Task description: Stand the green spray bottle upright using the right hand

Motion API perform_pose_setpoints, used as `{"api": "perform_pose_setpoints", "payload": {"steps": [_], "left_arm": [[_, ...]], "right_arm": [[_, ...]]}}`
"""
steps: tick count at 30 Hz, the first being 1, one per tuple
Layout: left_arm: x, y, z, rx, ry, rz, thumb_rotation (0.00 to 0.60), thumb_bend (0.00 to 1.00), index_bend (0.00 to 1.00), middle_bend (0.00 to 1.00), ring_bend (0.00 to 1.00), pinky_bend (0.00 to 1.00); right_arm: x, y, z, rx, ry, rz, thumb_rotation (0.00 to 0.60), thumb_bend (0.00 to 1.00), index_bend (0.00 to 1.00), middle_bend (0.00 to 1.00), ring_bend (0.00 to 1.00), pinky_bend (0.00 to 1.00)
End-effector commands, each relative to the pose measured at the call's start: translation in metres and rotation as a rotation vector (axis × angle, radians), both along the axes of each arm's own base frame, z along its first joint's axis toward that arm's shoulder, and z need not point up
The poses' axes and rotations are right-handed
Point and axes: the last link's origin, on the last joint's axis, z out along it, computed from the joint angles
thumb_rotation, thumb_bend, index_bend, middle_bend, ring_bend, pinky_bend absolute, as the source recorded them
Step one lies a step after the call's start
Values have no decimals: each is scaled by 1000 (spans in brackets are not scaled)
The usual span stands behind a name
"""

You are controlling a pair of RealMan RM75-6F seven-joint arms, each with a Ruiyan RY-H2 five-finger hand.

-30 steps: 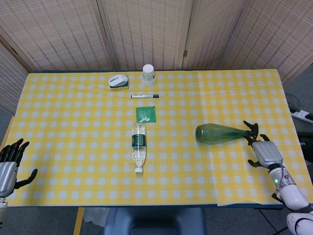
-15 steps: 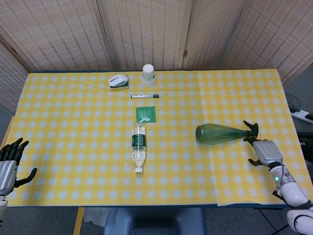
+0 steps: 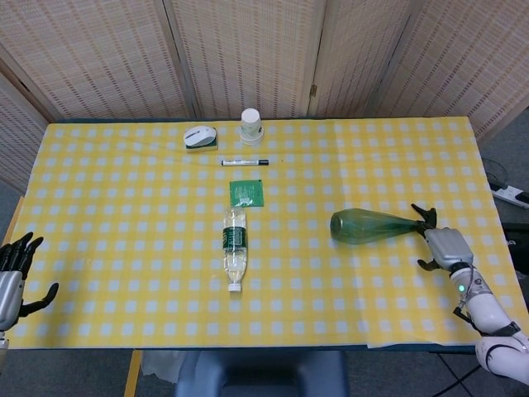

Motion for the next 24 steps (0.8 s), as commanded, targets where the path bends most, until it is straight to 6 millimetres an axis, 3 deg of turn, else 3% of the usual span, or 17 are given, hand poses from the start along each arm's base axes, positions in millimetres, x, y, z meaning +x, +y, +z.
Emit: {"api": "perform_pose_setpoints", "payload": {"steps": [1,8,24], "left_arm": [[-1,-2,5,21,-7,1,527,394,0,0,0,0],[-1,-4,9,31,-15,-2,531,394,0,0,0,0],[-3,-3,13,45,-36,1,531,394,0,0,0,0]], "right_arm": [[3,-11,-3,10,18,-2,600,325,239,269,388,327],[11,-23,-6,-12,30,4,600,325,239,269,387,327],[43,-83,-29,-12,64,22,600,325,239,235,386,327]]}}
